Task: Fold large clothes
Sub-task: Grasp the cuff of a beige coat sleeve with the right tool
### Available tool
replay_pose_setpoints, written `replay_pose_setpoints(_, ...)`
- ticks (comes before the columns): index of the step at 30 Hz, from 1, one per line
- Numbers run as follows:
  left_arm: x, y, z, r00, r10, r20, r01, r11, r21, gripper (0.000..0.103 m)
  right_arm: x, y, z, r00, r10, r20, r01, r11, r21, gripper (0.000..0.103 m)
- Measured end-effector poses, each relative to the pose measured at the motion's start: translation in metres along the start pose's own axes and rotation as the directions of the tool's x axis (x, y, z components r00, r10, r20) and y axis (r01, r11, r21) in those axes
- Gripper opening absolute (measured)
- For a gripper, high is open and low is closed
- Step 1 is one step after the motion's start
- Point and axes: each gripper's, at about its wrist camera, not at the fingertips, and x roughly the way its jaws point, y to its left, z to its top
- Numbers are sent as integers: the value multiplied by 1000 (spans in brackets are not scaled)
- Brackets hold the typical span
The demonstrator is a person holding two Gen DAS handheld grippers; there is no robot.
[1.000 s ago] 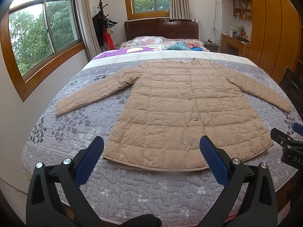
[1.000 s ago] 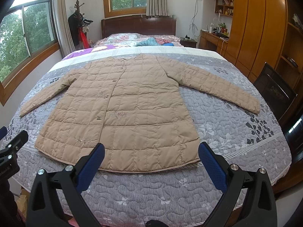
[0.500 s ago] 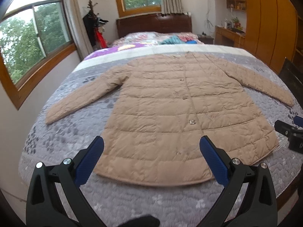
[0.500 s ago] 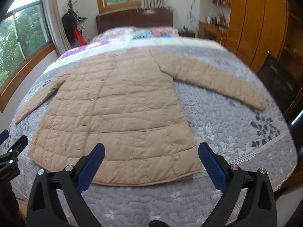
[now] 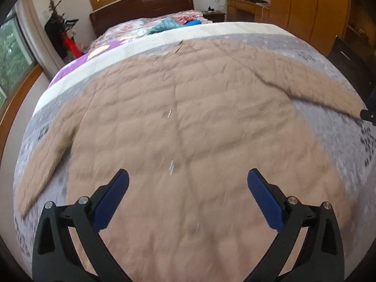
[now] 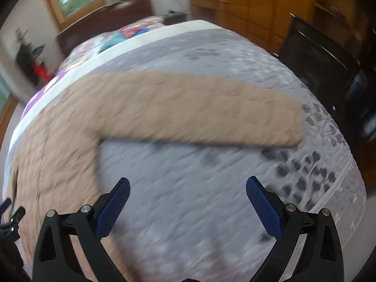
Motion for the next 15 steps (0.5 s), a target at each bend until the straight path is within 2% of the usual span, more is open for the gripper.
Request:
replay_pose_setpoints(4,33,-14,42,995,-98,-4,98,995,-12,100,24,-56,46,995,-103,-5,103,992,74,99)
replay_pose_setpoints(6,51,-23,61,997,-82,-10,82,997,-4,100,40,-84,64,990,-135,-46,139,984,110,99)
replay_pose_setpoints(9,80,-34,84,996,-82,-25,82,997,-5,100,63,-125,80,988,-122,-97,137,976,169,99)
replay_pose_setpoints(13,115,-37,102,988,-126,-91,122,991,-53,99,81,-151,84,987,-85,-138,112,974,197,98)
replay_pose_setpoints(15,125,-36,105,985,-140,-98,133,989,-69,99,90,-163,85,987,-39,-155,74,971,227,97)
